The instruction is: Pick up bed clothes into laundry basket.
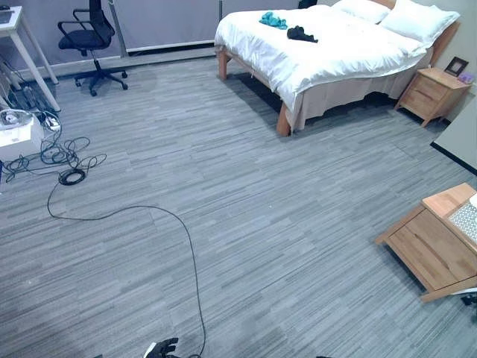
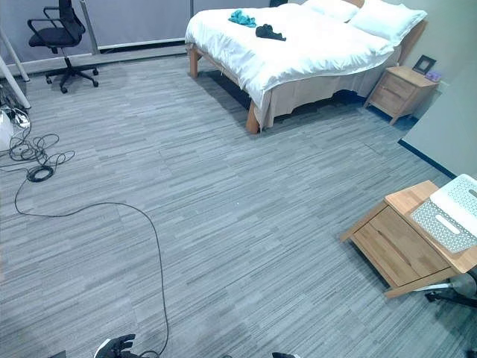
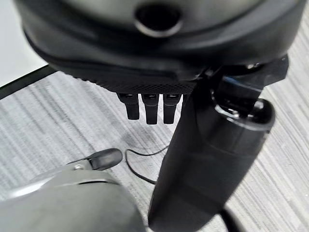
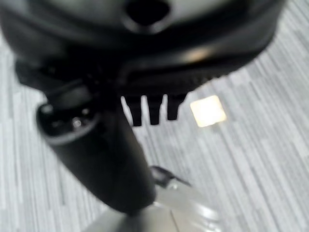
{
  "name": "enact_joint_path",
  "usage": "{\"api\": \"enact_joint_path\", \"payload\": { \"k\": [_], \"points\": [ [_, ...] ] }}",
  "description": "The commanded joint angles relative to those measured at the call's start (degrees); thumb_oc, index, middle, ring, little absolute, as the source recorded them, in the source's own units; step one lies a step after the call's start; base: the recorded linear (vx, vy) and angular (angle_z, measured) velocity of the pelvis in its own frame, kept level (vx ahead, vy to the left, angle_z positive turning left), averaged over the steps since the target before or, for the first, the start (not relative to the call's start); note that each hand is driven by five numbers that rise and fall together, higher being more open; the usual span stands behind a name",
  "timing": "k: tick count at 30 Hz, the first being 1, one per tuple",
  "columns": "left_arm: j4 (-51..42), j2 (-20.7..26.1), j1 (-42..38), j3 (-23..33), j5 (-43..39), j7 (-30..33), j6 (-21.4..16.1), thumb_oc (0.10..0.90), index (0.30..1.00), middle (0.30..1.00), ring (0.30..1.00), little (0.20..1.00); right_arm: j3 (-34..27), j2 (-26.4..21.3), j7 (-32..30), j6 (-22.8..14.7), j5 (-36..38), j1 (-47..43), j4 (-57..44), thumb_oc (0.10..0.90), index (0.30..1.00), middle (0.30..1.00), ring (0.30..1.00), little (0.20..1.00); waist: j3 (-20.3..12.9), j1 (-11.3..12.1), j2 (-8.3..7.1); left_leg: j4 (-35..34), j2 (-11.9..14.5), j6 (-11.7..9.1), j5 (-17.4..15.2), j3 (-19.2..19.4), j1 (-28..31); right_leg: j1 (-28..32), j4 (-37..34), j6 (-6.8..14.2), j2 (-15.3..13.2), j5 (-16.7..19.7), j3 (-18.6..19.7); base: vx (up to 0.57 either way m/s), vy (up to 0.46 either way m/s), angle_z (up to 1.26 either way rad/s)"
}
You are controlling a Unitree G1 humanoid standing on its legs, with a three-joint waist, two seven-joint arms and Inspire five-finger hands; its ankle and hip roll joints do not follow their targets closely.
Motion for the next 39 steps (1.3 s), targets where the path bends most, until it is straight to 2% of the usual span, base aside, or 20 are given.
{"api": "enact_joint_path", "payload": {
  "k": [1,9,12,14,15,17,20,21,22,24,30,34,37,39],
  "points": [
    [0.20,-2.14,-2.10,0.05,-0.76,-0.37,-1.37,0.800,0.900,0.900,0.900,0.900,2.63,1.10,0.32,-0.54,0.87,-0.67,1.27,0.800,0.900,0.900,0.900,0.900,-0.66,0.08,-0.99,-1.67,-3.15,0.17,4.10,-0.09,-2.92,0.45,-1.23,5.36,-2.61,3.88,1.78,0.00,0.000,0.00],
    [2.99,-2.71,-1.86,2.27,-2.82,0.05,-0.89,0.800,0.900,0.900,0.900,0.900,0.03,1.44,0.55,-0.68,4.64,0.02,2.68,0.800,0.900,0.900,0.900,0.900,-1.10,-0.25,-1.29,-1.67,-3.40,0.47,3.44,0.56,-1.85,1.05,-0.93,5.51,-2.77,3.77,2.32,0.03,0.017,-0.05],
    [4.90,-2.42,-2.06,4.86,-7.37,-2.10,0.75,0.800,0.900,0.900,0.900,0.900,-5.04,0.63,0.89,-0.56,14.08,-1.05,3.37,0.800,0.900,0.900,0.900,0.900,-1.74,-0.57,-1.14,-1.67,-3.32,0.33,3.13,1.18,-1.44,1.31,-1.35,5.64,-2.72,3.81,2.66,0.05,0.022,-0.12],
    [4.66,-1.04,-3.75,3.83,-5.88,-2.95,1.54,0.800,0.900,0.900,0.900,0.900,-7.12,-0.96,1.29,-0.34,18.35,-2.67,1.19,0.800,0.900,0.900,0.900,0.900,-1.94,-0.96,-0.89,-1.67,-3.23,0.22,3.10,1.45,-1.25,1.30,-1.38,5.74,-2.69,3.90,2.98,0.03,0.022,-0.04],
    [3.02,-0.16,-4.64,2.93,-5.38,-2.95,1.38,0.800,0.900,0.900,0.900,0.900,-7.17,-1.73,1.16,-0.39,19.35,-3.32,-1.82,0.800,0.900,0.900,0.900,0.900,-2.03,-1.14,-0.77,-1.67,-3.21,0.19,3.10,1.62,-1.26,1.25,-1.38,5.80,-2.68,3.94,3.10,0.02,0.025,-0.05],
    [-6.26,2.73,-6.34,0.84,-6.03,-2.50,1.05,0.800,0.900,0.900,0.900,0.900,-7.69,-4.56,0.95,-0.93,20.61,-3.54,-11.68,0.800,0.900,0.900,0.900,0.900,-2.10,-1.29,-0.47,-1.67,-3.16,0.15,3.11,1.79,-1.22,1.22,-1.37,5.93,-2.67,4.01,3.29,0.01,0.026,-0.09],
    [-18.74,5.98,-7.34,0.89,-10.12,-1.10,0.01,0.800,0.900,0.900,0.900,0.900,-9.59,-7.23,-0.90,-1.84,20.85,-2.85,-26.90,0.800,0.900,0.900,0.900,0.900,-1.97,-1.64,-0.15,-1.67,-3.16,0.12,3.29,1.74,-1.32,0.96,-1.29,6.16,-2.76,4.21,3.25,0.00,0.020,-0.11],
    [-26.16,7.61,-7.86,1.49,-11.77,0.27,-0.76,0.800,0.900,0.900,0.900,0.900,-10.82,-8.17,-1.69,-2.78,21.53,-2.92,-34.71,0.800,0.900,0.900,0.900,0.900,-1.85,-1.67,-0.07,-1.67,-3.19,0.17,3.39,1.66,-1.40,0.82,-1.20,6.24,-2.80,4.27,3.07,0.01,0.013,-0.08],
    [-26.26,7.62,-7.79,1.48,-11.76,0.29,-0.70,0.800,0.900,0.900,0.900,0.900,-10.83,-8.16,-1.73,-2.71,21.49,-2.83,-34.83,0.800,0.900,0.900,0.900,0.900,-1.83,-1.67,-0.07,-1.67,-3.19,0.17,3.38,1.64,-1.35,0.87,-1.20,6.25,-2.80,4.25,3.06,0.01,0.012,-0.09],
    [-34.69,8.71,-8.56,1.89,-14.75,0.77,-1.78,0.800,0.900,0.900,0.900,0.900,-10.61,-9.46,-1.71,-3.27,18.88,-3.63,-43.91,0.800,0.900,0.900,0.900,0.900,-1.51,-1.60,-0.05,-1.67,-3.25,0.26,3.54,1.58,-1.45,0.74,-0.98,6.31,-2.96,4.28,2.72,0.00,0.000,0.00],
    [-40.11,8.02,-8.03,2.64,-18.18,0.38,-3.17,0.800,0.900,0.900,0.900,0.900,-8.87,-8.77,-0.36,-3.84,18.57,-4.10,-49.20,0.800,0.900,0.900,0.900,0.900,-0.43,-1.35,-0.18,-1.67,-3.33,0.54,3.58,1.92,-1.74,0.08,-0.43,6.57,-3.25,4.39,2.62,0.00,0.004,0.00],
    [-42.45,6.60,-5.47,5.47,-20.05,1.20,-4.17,0.800,0.900,0.900,0.900,0.900,-7.95,-7.96,-0.06,-3.88,17.19,-4.17,-51.90,0.800,0.900,0.900,0.900,0.900,0.44,-0.45,-0.21,-1.67,-3.62,0.94,3.39,2.86,-1.96,-0.80,0.71,7.26,-3.96,4.32,2.33,0.03,0.038,-0.08],
    [-42.94,6.40,-3.58,7.23,-19.81,1.64,-4.41,0.800,0.900,0.900,0.900,0.900,-8.77,-7.38,-0.52,-4.05,16.73,-3.97,-53.01,0.800,0.900,0.900,0.900,0.900,1.33,0.17,0.34,-1.67,-4.23,1.77,2.95,3.08,-2.10,-2.43,4.21,7.59,-4.98,3.40,2.20,0.04,0.089,-0.09],
    [-43.33,6.47,-1.99,8.67,-19.96,1.66,-4.37,0.800,0.900,0.900,0.900,0.900,-9.86,-7.15,-0.81,-4.40,16.43,-3.50,-54.56,0.800,0.900,0.900,0.900,0.900,2.28,0.43,1.03,-1.65,-4.77,2.68,2.44,3.10,-1.78,-4.40,9.37,7.96,-5.98,2.19,2.23,0.03,0.120,-0.02]
  ]
}}
